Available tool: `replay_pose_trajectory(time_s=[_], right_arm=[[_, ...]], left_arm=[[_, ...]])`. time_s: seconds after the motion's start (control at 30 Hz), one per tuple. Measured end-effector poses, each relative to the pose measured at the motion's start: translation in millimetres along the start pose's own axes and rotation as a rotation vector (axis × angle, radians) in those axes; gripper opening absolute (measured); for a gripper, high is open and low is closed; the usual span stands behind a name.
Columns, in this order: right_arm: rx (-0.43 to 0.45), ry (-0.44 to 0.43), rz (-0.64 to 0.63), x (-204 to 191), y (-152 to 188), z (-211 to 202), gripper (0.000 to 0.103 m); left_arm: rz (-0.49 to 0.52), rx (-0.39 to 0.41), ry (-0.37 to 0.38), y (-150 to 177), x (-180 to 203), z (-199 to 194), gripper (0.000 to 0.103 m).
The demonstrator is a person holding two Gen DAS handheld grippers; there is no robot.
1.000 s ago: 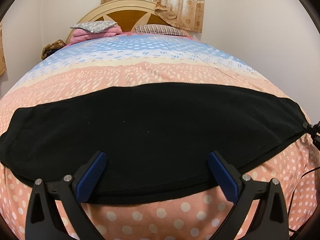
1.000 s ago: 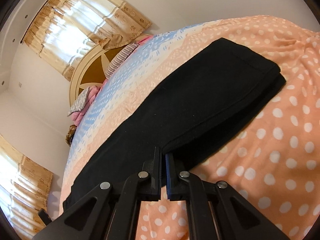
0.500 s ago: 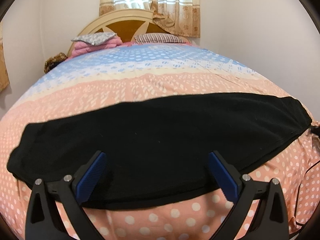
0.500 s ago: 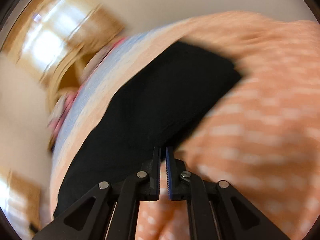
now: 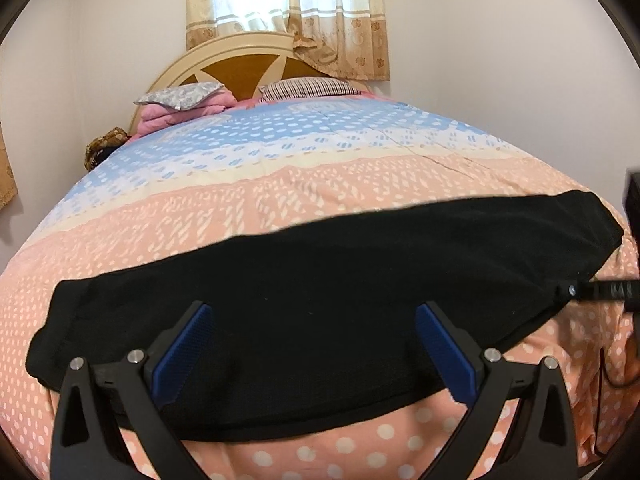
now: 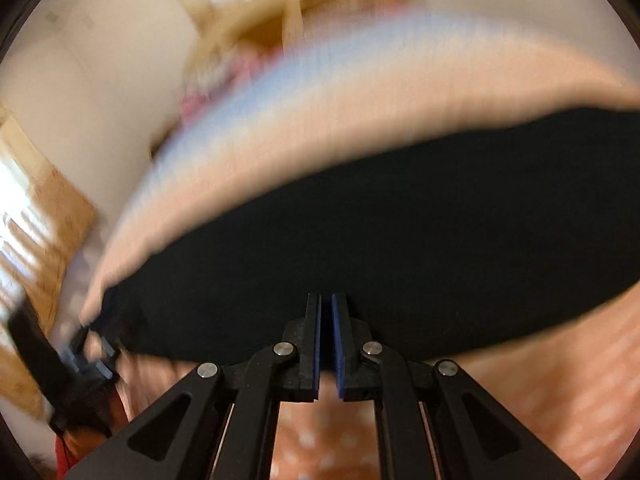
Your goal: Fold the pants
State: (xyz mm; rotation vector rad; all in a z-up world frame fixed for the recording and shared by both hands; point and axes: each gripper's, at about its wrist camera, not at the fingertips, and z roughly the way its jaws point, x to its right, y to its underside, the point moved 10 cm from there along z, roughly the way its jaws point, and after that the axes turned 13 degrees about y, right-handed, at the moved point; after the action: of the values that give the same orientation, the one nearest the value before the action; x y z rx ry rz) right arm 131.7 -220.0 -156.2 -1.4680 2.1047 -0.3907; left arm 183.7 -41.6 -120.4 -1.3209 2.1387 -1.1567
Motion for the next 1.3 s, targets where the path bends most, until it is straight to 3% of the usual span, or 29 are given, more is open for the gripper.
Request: replay_pose_trajectory(time_s=[0.07, 0.17, 0.23, 0.27, 0.4, 0.5, 0.57, 0.63, 0.7, 0.77, 0.9, 1.0, 1.07, 1.17, 1.2, 1.23, 1.27, 1.3], right_arm=[[0.047, 0.009, -0.051, -4, 12, -11, 0.006], [-0.049, -0.027, -0.04, 0, 32, -15, 0.006], [-0.045, -0.015, -0.006, 11, 43, -22, 0.006], [-0.034, -0.004, -0.018, 12, 37, -27, 0.006], [0.177, -0.033, -0.025, 4, -15, -67, 0.006], [0.17, -0.078, -0.031, -19, -37, -47, 0.006], [0.121, -0.068, -0.077, -34, -28, -23, 0.006], [-0.01, -0.084, -0.131, -50, 6, 8, 0.006], [0.051, -0.069, -0.171, -57, 29, 1, 0.006], [0.047, -0.043, -0.252, -60, 45, -10, 0.006], [0.013, -0.042, -0.271, -60, 36, -20, 0.006], [0.1, -0.124, -0.287, -85, 4, -39, 0.006], [0.15, -0.148, -0.33, -112, -23, -39, 0.006], [0.136, -0.221, -0.346, -142, -53, -20, 0.008], [0.083, -0.271, -0.328, -148, -62, -8, 0.014], [0.022, -0.319, -0.314, -153, -66, 3, 0.026], [-0.033, -0.344, -0.311, -155, -70, 16, 0.034], [-0.06, -0.342, -0.32, -157, -74, 26, 0.05]], left_arm=[[-0.005, 0.007, 0.004, -4, -3, 1, 0.103], [-0.003, 0.011, 0.01, -15, -5, 11, 0.103], [0.005, 0.021, 0.024, -24, -1, 20, 0.103], [0.003, 0.017, 0.026, -25, 1, 23, 0.103], [-0.035, -0.057, 0.062, -10, 14, 49, 0.103], [-0.03, -0.093, 0.058, 10, 21, 55, 0.103], [-0.034, -0.097, 0.077, 16, 22, 48, 0.103], [-0.031, -0.142, 0.072, 28, 14, 42, 0.103], [-0.069, -0.149, 0.112, 40, 3, 26, 0.103], [-0.081, -0.15, 0.125, 44, -5, 13, 0.103], [-0.078, -0.057, 0.06, 21, -43, -26, 0.103], [-0.1, 0.032, -0.057, -6, -85, -42, 0.103], [-0.124, 0.018, -0.179, -6, -118, -40, 0.103], [-0.165, -0.03, -0.222, 15, -144, -35, 0.103], [-0.194, -0.084, -0.23, 32, -153, -30, 0.103], [-0.223, -0.147, -0.232, 52, -159, -25, 0.102], [-0.23, -0.166, -0.232, 62, -160, -23, 0.102], [-0.203, -0.121, -0.236, 65, -157, -30, 0.103]])
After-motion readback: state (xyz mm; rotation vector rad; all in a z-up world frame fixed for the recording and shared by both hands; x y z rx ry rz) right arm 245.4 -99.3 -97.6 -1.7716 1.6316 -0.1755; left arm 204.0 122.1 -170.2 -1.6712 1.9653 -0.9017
